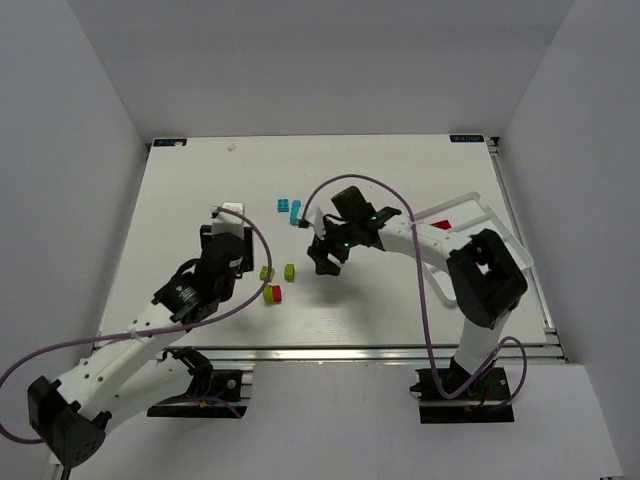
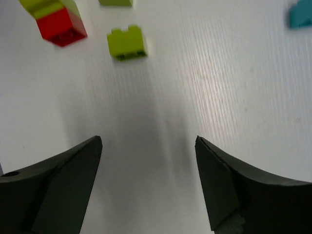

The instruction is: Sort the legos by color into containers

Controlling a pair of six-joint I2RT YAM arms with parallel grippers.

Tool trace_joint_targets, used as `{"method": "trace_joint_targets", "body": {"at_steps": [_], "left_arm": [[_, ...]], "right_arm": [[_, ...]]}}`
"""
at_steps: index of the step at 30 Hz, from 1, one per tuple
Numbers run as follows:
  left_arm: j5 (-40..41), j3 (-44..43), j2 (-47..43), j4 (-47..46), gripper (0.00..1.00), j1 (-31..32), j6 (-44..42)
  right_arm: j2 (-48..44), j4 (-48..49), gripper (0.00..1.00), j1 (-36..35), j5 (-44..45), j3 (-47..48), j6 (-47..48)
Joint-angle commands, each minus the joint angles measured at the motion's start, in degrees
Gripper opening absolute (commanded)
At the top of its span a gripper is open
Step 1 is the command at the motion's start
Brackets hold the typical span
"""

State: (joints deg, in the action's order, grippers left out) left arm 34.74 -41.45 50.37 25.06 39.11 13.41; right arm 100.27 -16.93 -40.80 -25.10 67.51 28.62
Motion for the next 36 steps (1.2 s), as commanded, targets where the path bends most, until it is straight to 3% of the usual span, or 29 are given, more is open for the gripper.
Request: {"method": "trace_joint_targets", "body": {"at_steps": [1,3,5,7,9,12,13,18,30,36], "left_arm": [[9.8,-0.6,-6.4,-0.4,0.62,0.2,0.6],[12.4,-1.5,-9.0,1.6,0.38,0.2,3.2],[17.8,-1.4,-11.5,3.2,0.2,0.2,4.5],[22.2,-0.7,-15.9,3.9,0.2,0.2,6.0],[24.0,0.2,-20.5,4.0,0.5,0.2,7.1],[25.3,1.2,-24.4,3.1,0.73,0.2,7.0],[25.1,1.8,-26.2,2.2,0.76,0.2,6.7],[22.4,2.2,-26.6,1.0,0.82,0.2,5.3],[16.8,1.6,-23.1,-0.4,0.84,0.2,2.9],[16.3,1.8,-23.6,-0.7,0.84,0.2,2.5]], "right_arm": [[3.8,-1.4,0.77,-3.0,-4.2,6.9,-3.7],[4.4,-1.2,0.75,-4.1,-8.7,6.9,-0.9],[3.8,0.9,0.79,-5.9,-12.6,4.1,2.8],[3.1,3.4,0.86,-7.0,-13.5,2.9,6.0],[3.8,3.7,0.89,-8.4,-13.7,3.1,7.4],[5.5,2.3,0.89,-9.5,-15.8,4.7,10.7],[5.7,1.9,0.89,-9.7,-16.6,4.7,11.7],[6.4,8.5,0.89,-13.0,-12.8,1.9,15.4],[14.2,13.8,0.89,-17.6,2.5,7.8,5.7],[15.7,14.4,0.87,-17.9,4.3,9.3,3.2]]}}
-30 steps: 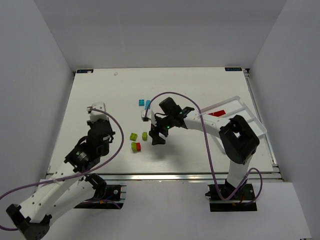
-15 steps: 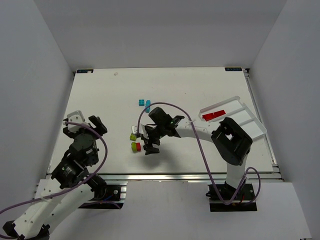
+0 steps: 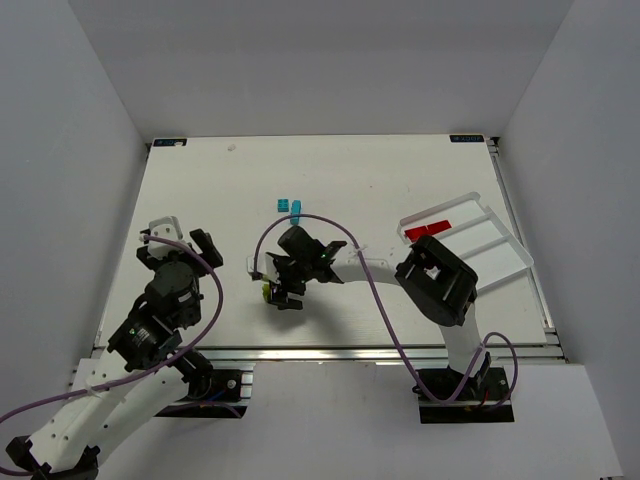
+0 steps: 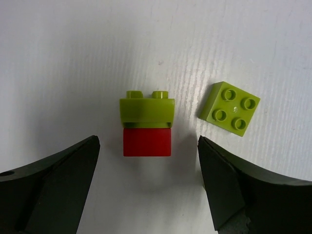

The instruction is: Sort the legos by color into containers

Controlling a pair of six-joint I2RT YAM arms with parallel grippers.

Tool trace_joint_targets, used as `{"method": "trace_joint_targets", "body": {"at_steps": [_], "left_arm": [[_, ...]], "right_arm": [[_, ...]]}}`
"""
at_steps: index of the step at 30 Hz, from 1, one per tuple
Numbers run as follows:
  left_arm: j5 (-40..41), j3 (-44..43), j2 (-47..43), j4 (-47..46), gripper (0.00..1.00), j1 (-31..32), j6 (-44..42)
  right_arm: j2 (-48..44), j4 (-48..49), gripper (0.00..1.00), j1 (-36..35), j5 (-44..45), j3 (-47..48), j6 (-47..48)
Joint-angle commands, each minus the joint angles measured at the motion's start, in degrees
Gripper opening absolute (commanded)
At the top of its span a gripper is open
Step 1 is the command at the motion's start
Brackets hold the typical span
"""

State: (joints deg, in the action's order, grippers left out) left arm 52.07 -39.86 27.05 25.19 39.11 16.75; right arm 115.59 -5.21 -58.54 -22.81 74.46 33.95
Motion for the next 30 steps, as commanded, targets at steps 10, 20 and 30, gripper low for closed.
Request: {"method": "trace_joint_targets", "body": {"at_steps": [10,20,30], "left_arm": [[-1.4,0.3,-0.6,-0.8,0.84,0.2,-1.1],[-8.2,1.5,0.1,-4.2,0.83,0.2,-3.7],[-32.5,2.7,4.4,-10.0,0.95,0.2,-4.8]], "right_arm": [[1.0,2.3,0.61,-0.3,1.0,2.6,-1.7],[-2.6,-0.4,0.14,1.0,-7.5,2.0,-0.9],[-23.2,-3.5,0.0,7.4,-10.5,-11.8,0.1]]}}
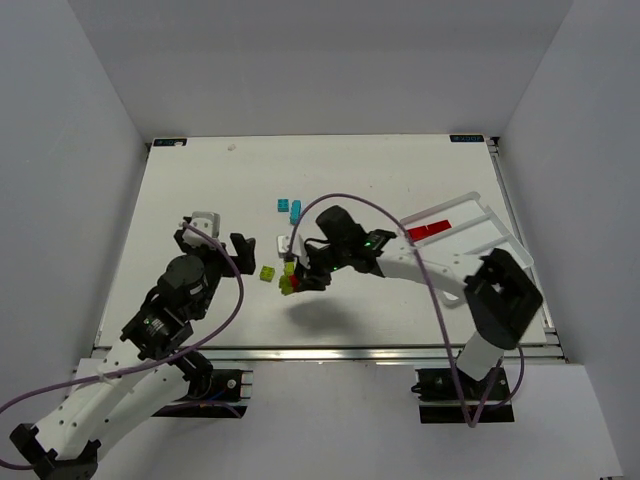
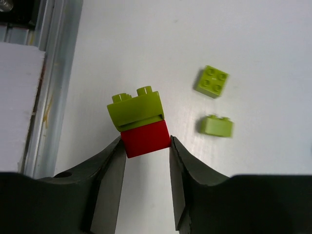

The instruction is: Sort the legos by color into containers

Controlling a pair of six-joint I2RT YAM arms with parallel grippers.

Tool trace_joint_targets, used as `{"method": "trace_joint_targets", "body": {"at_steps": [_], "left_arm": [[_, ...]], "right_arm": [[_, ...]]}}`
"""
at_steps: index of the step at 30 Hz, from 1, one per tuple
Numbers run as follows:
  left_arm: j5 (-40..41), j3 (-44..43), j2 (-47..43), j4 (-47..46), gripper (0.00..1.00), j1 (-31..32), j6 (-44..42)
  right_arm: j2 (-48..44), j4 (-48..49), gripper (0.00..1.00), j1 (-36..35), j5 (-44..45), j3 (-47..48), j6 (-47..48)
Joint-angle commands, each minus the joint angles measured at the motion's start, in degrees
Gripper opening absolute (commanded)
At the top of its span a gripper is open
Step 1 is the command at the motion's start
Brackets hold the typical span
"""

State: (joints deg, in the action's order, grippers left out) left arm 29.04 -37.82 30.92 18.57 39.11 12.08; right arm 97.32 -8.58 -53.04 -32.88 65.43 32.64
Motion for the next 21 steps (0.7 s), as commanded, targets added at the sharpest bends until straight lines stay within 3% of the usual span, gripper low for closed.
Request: {"method": "trace_joint_targets", "body": {"at_steps": [1,6,11,21], "left_arm": [[-12.8,0.7,1.4,-4.8,0.96,0.2,1.3],[-26.0,1.3,8.9,-7.1,0.96,0.2,9.9],[-39.9,1.0,17.9,-15.1,0.96,0.2,20.8],[-46.6,-5.5,31.3,-18.1,0.98,0.2,31.0]], "right_arm": [[-8.3,-0.5,0.0,2.0,0.4,-5.4,2.2],[-18.0,0.6,0.0,5.2,9.8,-11.9,3.2],[-24.3,3.5,0.0,6.5,16.9,-16.6,3.8],[-31.2,4.9,0.0,7.7,20.6,-18.8,1.9]]}}
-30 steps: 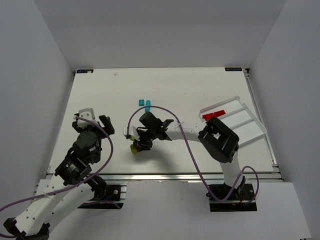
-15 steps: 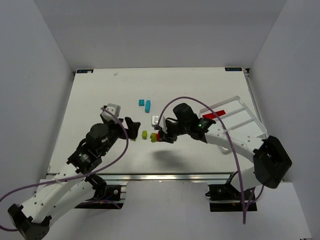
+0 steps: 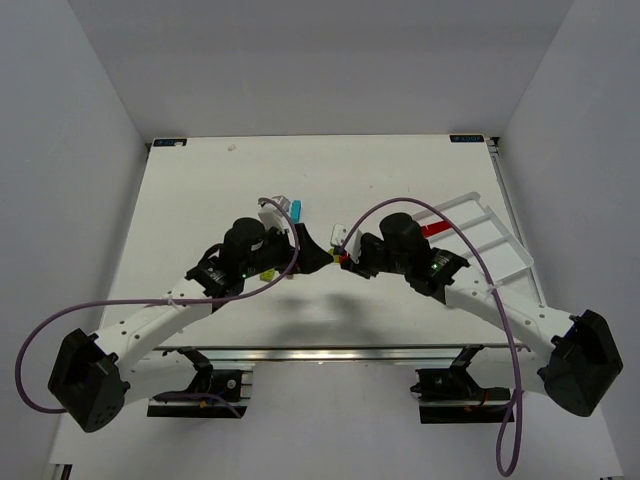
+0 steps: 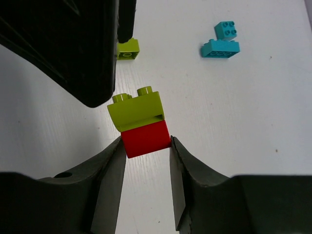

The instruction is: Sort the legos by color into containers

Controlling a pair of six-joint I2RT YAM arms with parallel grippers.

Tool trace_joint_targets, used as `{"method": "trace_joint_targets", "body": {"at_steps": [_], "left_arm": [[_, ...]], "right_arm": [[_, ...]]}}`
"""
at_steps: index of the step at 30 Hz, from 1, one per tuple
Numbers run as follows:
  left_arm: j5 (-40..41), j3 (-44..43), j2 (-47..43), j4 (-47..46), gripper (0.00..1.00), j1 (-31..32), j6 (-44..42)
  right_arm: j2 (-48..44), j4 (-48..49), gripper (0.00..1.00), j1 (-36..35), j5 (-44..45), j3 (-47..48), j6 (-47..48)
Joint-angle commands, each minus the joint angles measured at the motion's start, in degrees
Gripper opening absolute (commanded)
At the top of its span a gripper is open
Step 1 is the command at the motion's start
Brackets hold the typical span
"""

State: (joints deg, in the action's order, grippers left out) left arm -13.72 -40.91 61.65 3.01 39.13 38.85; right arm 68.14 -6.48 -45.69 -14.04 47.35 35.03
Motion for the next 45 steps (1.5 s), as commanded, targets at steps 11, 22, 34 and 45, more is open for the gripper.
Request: {"method": "trace_joint_targets", "body": {"at_steps": [11,22,34,45], "left_arm": [[-6.4,-2.7,4.5,-8.5,0.98,0.2,8.8],[-7.6,-1.8,5.4,-11.7,0.84,0.2,11.2],[-8.3,-1.4,6.5,-12.0,0.85,0.2,12.2],[-9.3,-1.1,8.0,-13.5,0.83,0.2,13.0]], "right_arm": [[-5.7,1.5,0.0,0.8,-2.6,-1.0,-1.6],[-6.1,0.9,0.0,1.9,-6.8,0.5,-4.4],[-6.5,0.8,0.0,3.9,-9.4,1.7,-6.4],[-6.3,1.3,0.0,4.6,-13.2,2.0,-8.4]]}}
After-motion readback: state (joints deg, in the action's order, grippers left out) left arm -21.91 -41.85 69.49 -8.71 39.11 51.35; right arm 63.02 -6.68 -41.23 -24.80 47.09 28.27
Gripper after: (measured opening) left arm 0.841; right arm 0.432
